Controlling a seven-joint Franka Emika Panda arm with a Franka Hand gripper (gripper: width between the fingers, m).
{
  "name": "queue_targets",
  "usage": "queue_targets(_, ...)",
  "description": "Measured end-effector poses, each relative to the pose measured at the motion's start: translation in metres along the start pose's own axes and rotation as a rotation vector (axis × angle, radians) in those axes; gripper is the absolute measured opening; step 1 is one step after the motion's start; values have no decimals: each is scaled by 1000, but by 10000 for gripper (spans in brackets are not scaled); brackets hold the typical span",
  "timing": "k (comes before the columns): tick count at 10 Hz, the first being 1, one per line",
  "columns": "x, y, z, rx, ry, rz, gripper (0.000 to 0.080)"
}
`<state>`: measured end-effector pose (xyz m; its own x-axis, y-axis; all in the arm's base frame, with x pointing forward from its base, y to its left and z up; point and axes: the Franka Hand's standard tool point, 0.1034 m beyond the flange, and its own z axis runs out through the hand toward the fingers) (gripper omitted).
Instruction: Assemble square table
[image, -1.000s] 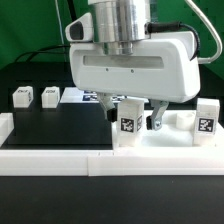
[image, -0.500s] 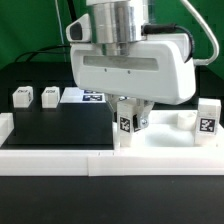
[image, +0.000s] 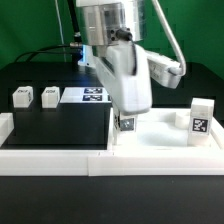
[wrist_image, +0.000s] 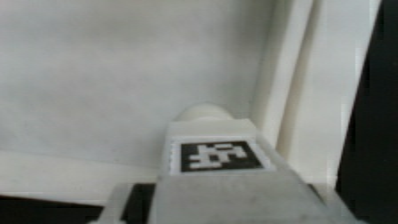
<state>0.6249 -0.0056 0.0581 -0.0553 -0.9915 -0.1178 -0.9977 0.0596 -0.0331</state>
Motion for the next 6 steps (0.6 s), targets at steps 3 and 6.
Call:
queue_targets(3,-8,-1,0,-13,-11,354,287)
queue_targets(6,-7,2,1,-22,-2,457,288)
